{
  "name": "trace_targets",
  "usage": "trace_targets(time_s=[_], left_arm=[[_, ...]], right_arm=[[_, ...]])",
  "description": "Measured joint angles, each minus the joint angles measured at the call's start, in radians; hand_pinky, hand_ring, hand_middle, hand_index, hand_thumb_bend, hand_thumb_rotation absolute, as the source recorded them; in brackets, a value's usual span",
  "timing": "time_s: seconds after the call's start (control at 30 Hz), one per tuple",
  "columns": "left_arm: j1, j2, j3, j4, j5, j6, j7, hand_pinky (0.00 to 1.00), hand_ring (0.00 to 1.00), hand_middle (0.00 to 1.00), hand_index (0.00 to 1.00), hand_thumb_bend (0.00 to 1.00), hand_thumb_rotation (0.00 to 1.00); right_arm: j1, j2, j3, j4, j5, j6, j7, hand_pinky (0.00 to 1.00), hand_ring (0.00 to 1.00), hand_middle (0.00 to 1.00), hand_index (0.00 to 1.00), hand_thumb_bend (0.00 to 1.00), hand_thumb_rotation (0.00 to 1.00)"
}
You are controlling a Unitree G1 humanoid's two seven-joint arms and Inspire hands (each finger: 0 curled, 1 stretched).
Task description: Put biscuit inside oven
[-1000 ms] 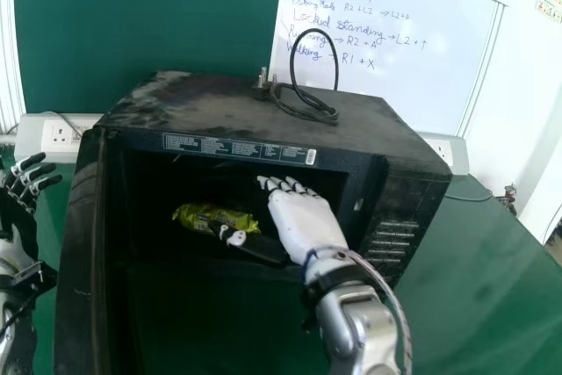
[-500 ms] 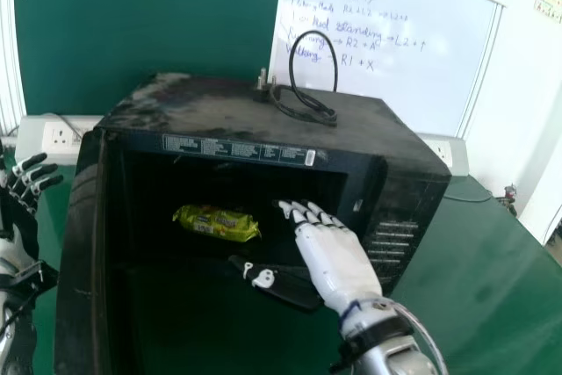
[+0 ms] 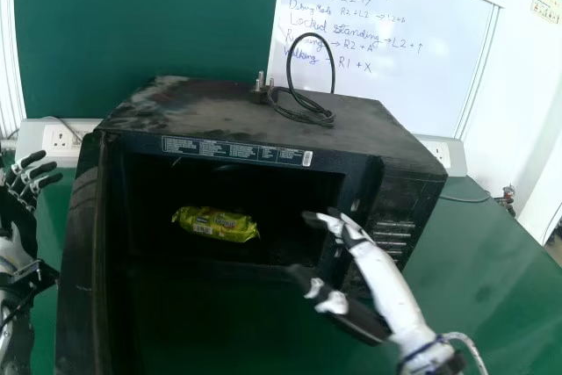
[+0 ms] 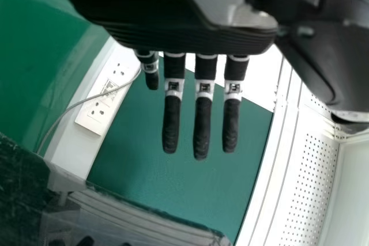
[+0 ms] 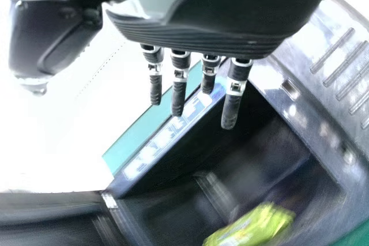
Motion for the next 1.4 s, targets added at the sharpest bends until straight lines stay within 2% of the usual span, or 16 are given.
trace_targets(time_s=[0.07,0.2,0.33,0.43,0.5,0.63,0.77,0.9,1.03,1.13,1.27,1.4], left_arm=[[0.002,0.016,0.009,0.009,-0.012,0.0,-0.027,0.46,0.49,0.52,0.53,0.88,0.95],[0.018,0.085,0.031,0.048,-0.047,0.002,-0.124,0.42,0.45,0.48,0.48,0.89,0.99],[0.044,0.171,0.037,0.082,-0.069,0.002,-0.262,0.39,0.42,0.46,0.46,0.86,1.0],[0.063,0.22,0.036,0.105,-0.081,0.002,-0.355,0.38,0.41,0.44,0.44,0.89,1.0],[0.069,0.243,0.035,0.113,-0.091,0.008,-0.397,0.37,0.4,0.44,0.43,0.89,1.0],[0.069,0.27,0.036,0.115,-0.163,0.062,-0.452,0.37,0.39,0.42,0.41,0.9,1.0],[0.069,0.306,0.04,0.109,-0.23,0.137,-0.468,0.36,0.36,0.39,0.39,0.9,1.0],[0.069,0.349,0.042,0.096,-0.28,0.179,-0.515,0.34,0.36,0.39,0.38,0.9,1.0],[0.07,0.426,0.043,0.091,-0.314,0.227,-0.581,0.36,0.39,0.43,0.41,0.97,1.0],[0.071,0.471,0.034,0.08,-0.319,0.244,-0.641,0.36,0.42,0.46,0.42,1.0,1.0],[0.067,0.515,0.006,0.074,-0.336,0.258,-0.746,0.36,0.42,0.46,0.44,1.0,1.0],[0.058,0.517,-0.039,0.056,-0.371,0.275,-0.818,0.34,0.41,0.45,0.43,1.0,1.0]], right_arm=[[-0.002,-0.052,-0.051,0.018,0.156,0.039,0.087,0.79,0.83,0.85,0.87,0.9,0.87],[-0.028,-0.154,-0.154,0.123,0.418,0.087,0.259,0.66,0.69,0.72,0.73,0.86,0.92],[-0.038,-0.195,-0.226,0.178,0.532,0.146,0.296,0.56,0.57,0.59,0.62,0.93,0.99],[-0.039,-0.213,-0.283,0.201,0.607,0.217,0.296,0.56,0.53,0.54,0.56,0.99,0.99],[-0.038,-0.221,-0.321,0.217,0.646,0.264,0.284,0.54,0.47,0.48,0.5,0.96,1.0],[-0.035,-0.213,-0.36,0.221,0.638,0.279,0.221,0.47,0.4,0.43,0.42,0.91,1.0],[-0.02,-0.184,-0.373,0.221,0.603,0.28,0.16,0.41,0.35,0.38,0.38,0.89,1.0],[-0.016,-0.18,-0.379,0.223,0.546,0.284,0.103,0.48,0.34,0.37,0.37,0.94,1.0],[-0.015,-0.18,-0.381,0.219,0.508,0.329,0.036,0.49,0.34,0.36,0.38,0.94,1.0],[-0.016,-0.179,-0.381,0.21,0.494,0.379,-0.016,0.54,0.35,0.36,0.38,0.93,1.0],[-0.022,-0.173,-0.381,0.203,0.484,0.437,-0.075,0.44,0.33,0.34,0.37,0.9,1.0],[-0.023,-0.171,-0.379,0.188,0.452,0.463,-0.111,0.44,0.33,0.34,0.37,0.89,1.0]])
